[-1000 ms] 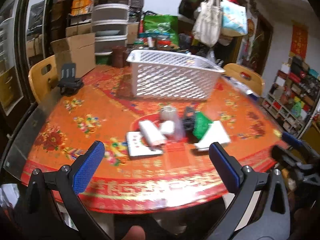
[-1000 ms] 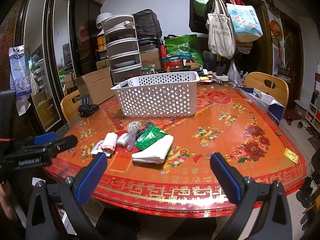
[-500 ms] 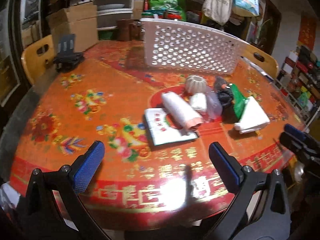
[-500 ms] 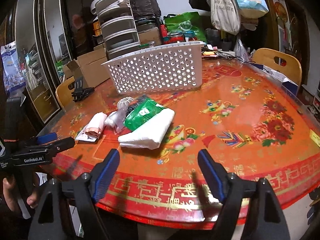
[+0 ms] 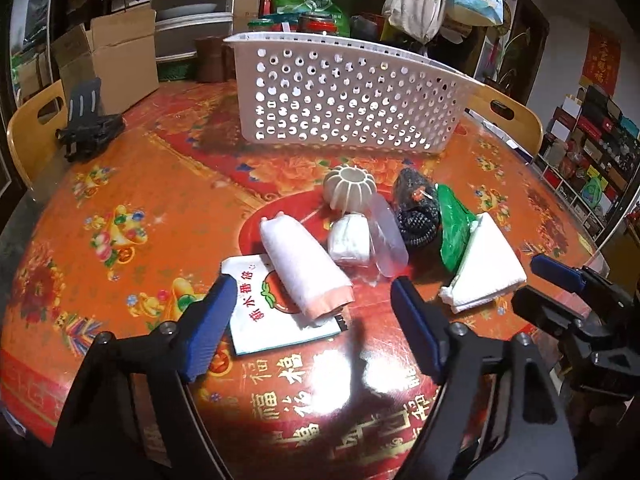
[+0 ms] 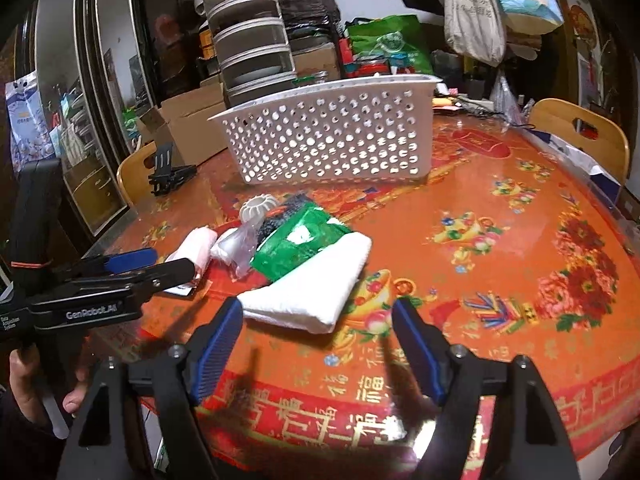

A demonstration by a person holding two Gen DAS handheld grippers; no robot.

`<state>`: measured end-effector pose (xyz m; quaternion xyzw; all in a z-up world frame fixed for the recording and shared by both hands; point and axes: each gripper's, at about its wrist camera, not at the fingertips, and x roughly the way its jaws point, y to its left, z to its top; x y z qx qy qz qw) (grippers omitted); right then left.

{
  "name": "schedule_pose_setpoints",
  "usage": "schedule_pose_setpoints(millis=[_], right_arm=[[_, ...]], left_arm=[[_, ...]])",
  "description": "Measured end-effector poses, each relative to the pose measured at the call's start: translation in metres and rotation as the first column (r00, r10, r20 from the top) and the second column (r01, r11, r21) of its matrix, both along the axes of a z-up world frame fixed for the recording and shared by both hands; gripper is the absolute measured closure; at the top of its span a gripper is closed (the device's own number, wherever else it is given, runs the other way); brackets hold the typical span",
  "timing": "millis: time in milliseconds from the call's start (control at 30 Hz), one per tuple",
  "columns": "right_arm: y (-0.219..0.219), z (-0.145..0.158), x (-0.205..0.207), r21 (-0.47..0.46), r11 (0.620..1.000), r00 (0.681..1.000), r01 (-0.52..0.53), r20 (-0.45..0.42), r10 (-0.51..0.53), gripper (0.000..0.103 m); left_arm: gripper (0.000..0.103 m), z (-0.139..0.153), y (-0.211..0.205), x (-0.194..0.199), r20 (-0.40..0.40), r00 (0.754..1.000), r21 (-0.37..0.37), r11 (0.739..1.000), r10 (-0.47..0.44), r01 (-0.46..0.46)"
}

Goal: Organize soft objects
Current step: 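Reach the left tool to the rolled white towel while the right tool reaches the folded white cloth, then close the left tool on the rolled towel while the right tool grips the folded cloth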

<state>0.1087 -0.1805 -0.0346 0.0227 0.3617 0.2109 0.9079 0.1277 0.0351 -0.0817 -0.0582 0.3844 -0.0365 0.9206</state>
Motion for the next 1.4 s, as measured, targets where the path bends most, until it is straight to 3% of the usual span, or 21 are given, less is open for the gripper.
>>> schedule_pose_setpoints(millis=[267,367,500,633,800,1100,1400], right_arm=[[0.002,-0.005,0.012,0.009,1.0,0.999,-0.019,-0.032,0.019,0.034],[0.006,-0.004,0.015,0.002,0.999,0.999,-0.036,-0.036,0.036,0.042],[0.008,-0.007,0.015,0.001,0.999,0.997,-0.051,-0.05,0.051,0.055],[0.007,-0.01,0.018,0.01,0.999,0.997,-0.053,-0.057,0.054,0.059],[0.006,-0.014,0.019,0.02,0.998,0.996,-0.057,-0.073,0.059,0.069],[0.005,-0.011,0.015,0.025,0.998,0.997,-0.054,-0.053,0.055,0.085],[-0.001,0.01,0.005,0.04,0.998,0.998,-0.054,0.012,0.054,0.089]], left_arm=[[0.029,-0.003,-0.008,0.013,-0.016,1.0,0.011,1.0,-0.011,0.012],[0.031,-0.005,-0.011,0.015,-0.025,1.0,0.012,1.0,-0.009,0.009],[0.04,-0.011,-0.011,0.019,-0.04,0.999,0.017,1.0,-0.002,0.002],[0.047,-0.012,-0.011,0.02,-0.038,0.999,0.027,1.0,0.008,-0.007],[0.064,-0.014,-0.005,0.022,-0.037,0.999,0.032,0.999,0.03,-0.029],[0.066,-0.011,-0.001,0.013,-0.001,1.0,0.004,1.0,0.021,-0.021],[0.066,0.007,0.006,-0.004,0.063,0.998,-0.033,0.999,0.02,-0.018]])
